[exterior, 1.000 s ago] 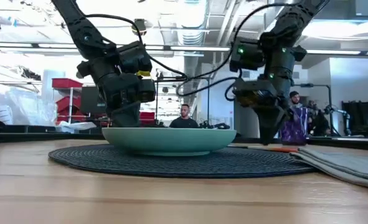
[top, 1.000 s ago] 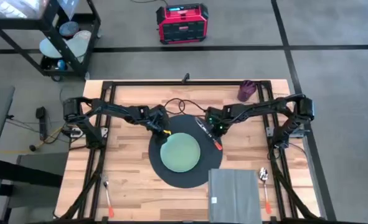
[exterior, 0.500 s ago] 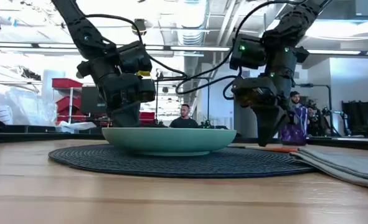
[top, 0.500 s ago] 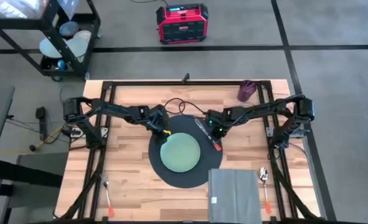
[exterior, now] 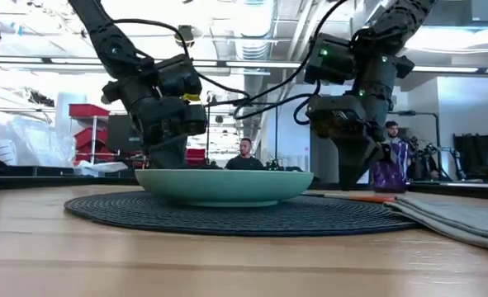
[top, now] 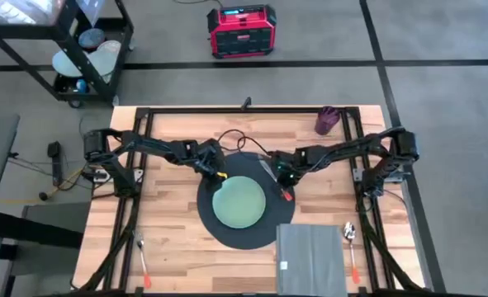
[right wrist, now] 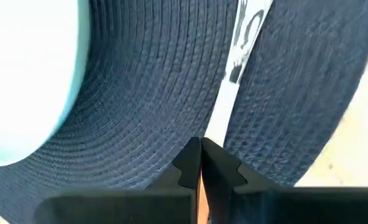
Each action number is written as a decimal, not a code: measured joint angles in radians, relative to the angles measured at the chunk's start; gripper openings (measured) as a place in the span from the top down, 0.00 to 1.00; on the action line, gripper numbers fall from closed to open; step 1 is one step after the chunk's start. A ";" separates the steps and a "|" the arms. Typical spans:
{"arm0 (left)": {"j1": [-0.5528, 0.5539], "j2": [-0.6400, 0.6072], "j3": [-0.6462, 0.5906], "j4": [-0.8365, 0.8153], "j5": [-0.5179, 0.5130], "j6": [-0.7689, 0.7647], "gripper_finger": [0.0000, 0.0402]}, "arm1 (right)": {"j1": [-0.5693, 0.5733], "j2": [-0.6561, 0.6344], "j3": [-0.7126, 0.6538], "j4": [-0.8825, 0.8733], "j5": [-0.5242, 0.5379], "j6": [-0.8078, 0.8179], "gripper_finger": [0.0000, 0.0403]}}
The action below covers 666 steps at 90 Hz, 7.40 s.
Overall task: Set table place
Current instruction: Put the orange knife on the blue placemat to the right of the green plate
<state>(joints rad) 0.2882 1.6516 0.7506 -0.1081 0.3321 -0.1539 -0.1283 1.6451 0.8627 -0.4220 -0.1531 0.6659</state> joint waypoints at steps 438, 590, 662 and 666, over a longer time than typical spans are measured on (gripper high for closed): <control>-0.003 0.019 -0.001 -0.016 -0.130 -0.104 1.00 | 0.065 0.124 0.019 0.133 -0.209 -0.019 1.00; -0.008 0.019 0.000 0.016 -0.127 -0.123 1.00 | -0.002 0.171 0.124 -0.012 -0.201 -0.170 1.00; -0.008 0.019 0.000 0.020 -0.127 -0.124 1.00 | -0.013 0.173 0.180 -0.045 -0.239 -0.195 1.00; -0.008 0.019 0.000 0.020 -0.127 -0.124 1.00 | -0.016 0.173 0.180 -0.046 -0.239 -0.200 1.00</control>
<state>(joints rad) 0.2798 1.6711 0.7506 -0.0879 0.2054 -0.2779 -0.1445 1.8183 1.0424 -0.4675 -0.3916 0.4655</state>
